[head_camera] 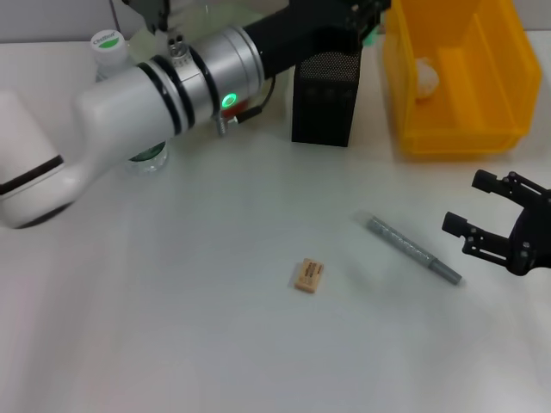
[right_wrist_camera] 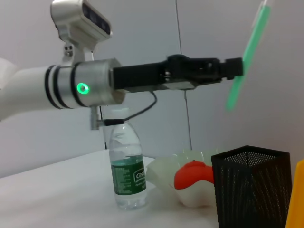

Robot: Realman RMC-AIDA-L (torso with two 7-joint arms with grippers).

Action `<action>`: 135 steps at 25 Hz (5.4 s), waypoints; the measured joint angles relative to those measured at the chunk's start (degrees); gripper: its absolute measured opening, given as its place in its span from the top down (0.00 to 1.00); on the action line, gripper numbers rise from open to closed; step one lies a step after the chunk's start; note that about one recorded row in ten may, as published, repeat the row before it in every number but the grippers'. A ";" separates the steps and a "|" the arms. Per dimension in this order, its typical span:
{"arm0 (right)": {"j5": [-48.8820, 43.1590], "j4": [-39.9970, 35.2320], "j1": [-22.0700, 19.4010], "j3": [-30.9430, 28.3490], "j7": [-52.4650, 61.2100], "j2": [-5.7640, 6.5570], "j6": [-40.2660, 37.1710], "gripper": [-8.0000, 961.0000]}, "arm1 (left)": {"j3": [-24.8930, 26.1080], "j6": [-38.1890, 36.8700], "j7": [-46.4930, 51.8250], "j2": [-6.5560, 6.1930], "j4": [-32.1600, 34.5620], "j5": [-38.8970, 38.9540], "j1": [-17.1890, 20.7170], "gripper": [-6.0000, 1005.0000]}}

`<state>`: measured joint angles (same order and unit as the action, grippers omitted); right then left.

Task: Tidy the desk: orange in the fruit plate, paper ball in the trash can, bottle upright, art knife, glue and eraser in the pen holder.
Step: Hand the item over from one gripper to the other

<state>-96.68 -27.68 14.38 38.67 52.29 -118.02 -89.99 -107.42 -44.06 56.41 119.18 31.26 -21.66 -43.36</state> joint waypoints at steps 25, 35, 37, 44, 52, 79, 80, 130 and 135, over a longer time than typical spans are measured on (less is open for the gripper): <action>1.75 0.85 1.91 -3.18 2.72 -0.55 -4.07 0.17 | -8.66 -7.79 -15.69 -0.01 -3.09 20.89 5.41 0.80; 1.77 0.32 2.65 -7.08 12.37 0.65 -16.16 0.17 | -12.84 -24.69 -16.51 -0.47 -6.32 20.60 16.82 0.80; 1.77 0.10 3.53 -7.06 14.07 0.64 -18.07 0.17 | -14.37 -27.74 -16.50 -0.47 -8.10 20.60 17.34 0.80; 1.53 -0.20 6.86 -6.82 16.39 0.42 -19.81 0.17 | -17.70 -36.83 -15.76 -0.75 -12.19 16.83 17.58 0.80; 0.86 0.15 10.53 -6.24 16.21 -0.19 -19.37 0.17 | -17.64 -38.32 -14.32 -0.83 -12.59 11.58 16.43 0.80; 0.84 -0.16 16.26 -1.03 22.05 0.89 -24.06 0.17 | -17.41 -53.08 -3.63 -2.97 -20.08 6.03 10.22 0.80; 0.84 -0.19 16.55 -1.01 22.34 0.94 -24.31 0.17 | -17.25 -53.47 -3.61 -2.97 -20.08 5.16 10.05 0.80; -0.53 0.17 19.30 3.87 25.49 1.66 -25.86 0.61 | -16.94 -56.48 -4.19 -2.72 -20.98 1.19 9.11 0.80; -0.52 0.18 19.37 4.38 25.49 1.72 -26.00 0.63 | -16.94 -56.44 -4.19 -2.66 -20.99 1.19 8.98 0.80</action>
<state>-97.20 -27.51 33.75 43.05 77.78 -116.30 -115.99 -124.36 -100.50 52.22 116.51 10.27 -20.47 -34.38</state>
